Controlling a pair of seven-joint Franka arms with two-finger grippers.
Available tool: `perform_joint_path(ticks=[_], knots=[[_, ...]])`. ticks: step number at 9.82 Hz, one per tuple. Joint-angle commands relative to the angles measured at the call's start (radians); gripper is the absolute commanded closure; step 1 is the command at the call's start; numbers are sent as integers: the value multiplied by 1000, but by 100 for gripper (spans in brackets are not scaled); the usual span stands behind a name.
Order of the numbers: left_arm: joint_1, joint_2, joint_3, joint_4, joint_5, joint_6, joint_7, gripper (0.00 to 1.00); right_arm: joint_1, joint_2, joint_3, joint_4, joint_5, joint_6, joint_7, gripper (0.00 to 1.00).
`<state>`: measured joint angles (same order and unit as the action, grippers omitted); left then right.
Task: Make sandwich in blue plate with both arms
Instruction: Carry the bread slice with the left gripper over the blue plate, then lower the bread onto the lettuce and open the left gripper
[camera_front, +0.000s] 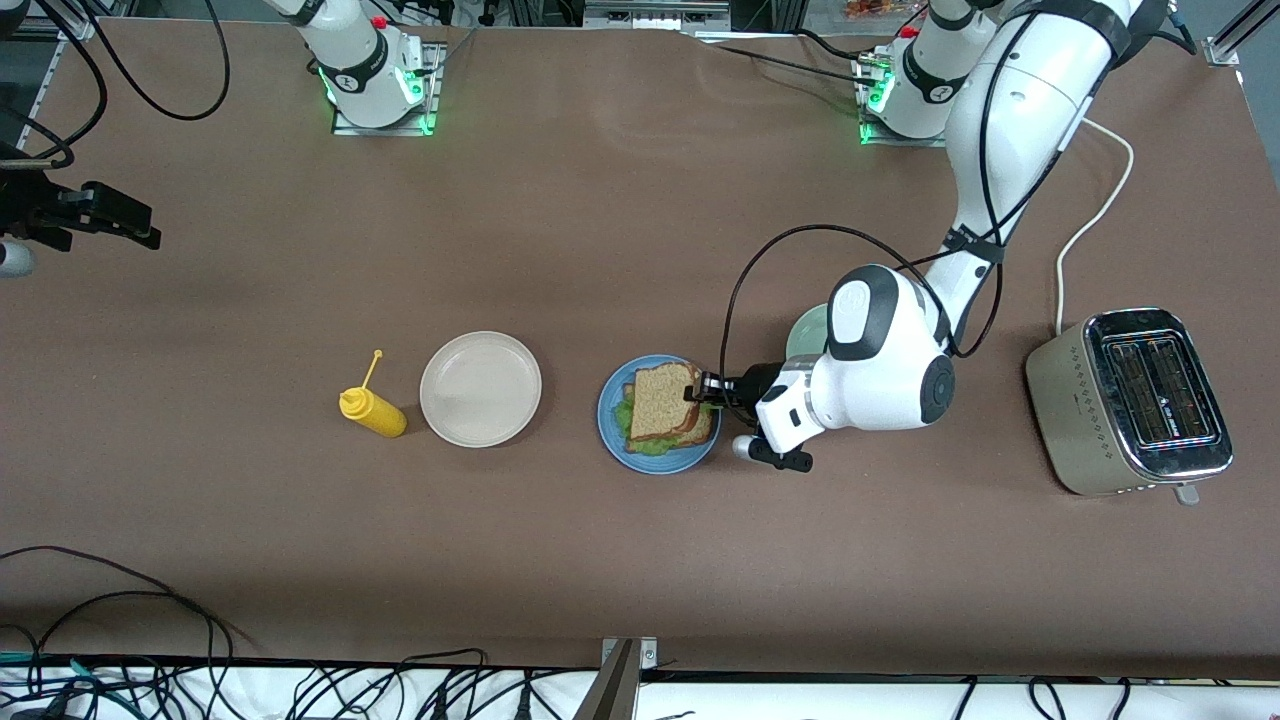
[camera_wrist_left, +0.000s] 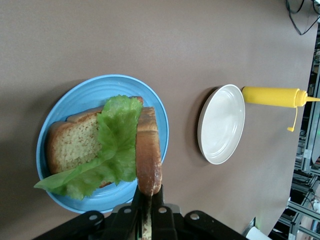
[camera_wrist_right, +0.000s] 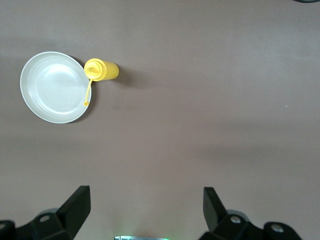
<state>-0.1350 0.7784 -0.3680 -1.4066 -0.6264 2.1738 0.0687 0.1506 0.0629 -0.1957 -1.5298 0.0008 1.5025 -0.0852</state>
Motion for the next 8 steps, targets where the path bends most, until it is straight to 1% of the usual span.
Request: perform_joint_path(ticks=[1, 2, 3, 4, 8], knots=[[9, 22, -2, 14, -52, 9, 34, 88, 10, 8, -5, 19, -21, -16, 4, 0], [9, 24, 1, 12, -50, 9, 34, 67, 10, 8, -5, 20, -24, -13, 4, 0], [11, 22, 3, 12, -46, 9, 28, 51, 9, 8, -7, 22, -22, -11, 7, 0], [11, 21, 6, 14, -39, 9, 20, 1, 9, 8, -7, 22, -24, -10, 7, 0], [12, -5, 27, 14, -23, 5, -32, 0, 9, 8, -7, 22, -39, -7, 5, 0]])
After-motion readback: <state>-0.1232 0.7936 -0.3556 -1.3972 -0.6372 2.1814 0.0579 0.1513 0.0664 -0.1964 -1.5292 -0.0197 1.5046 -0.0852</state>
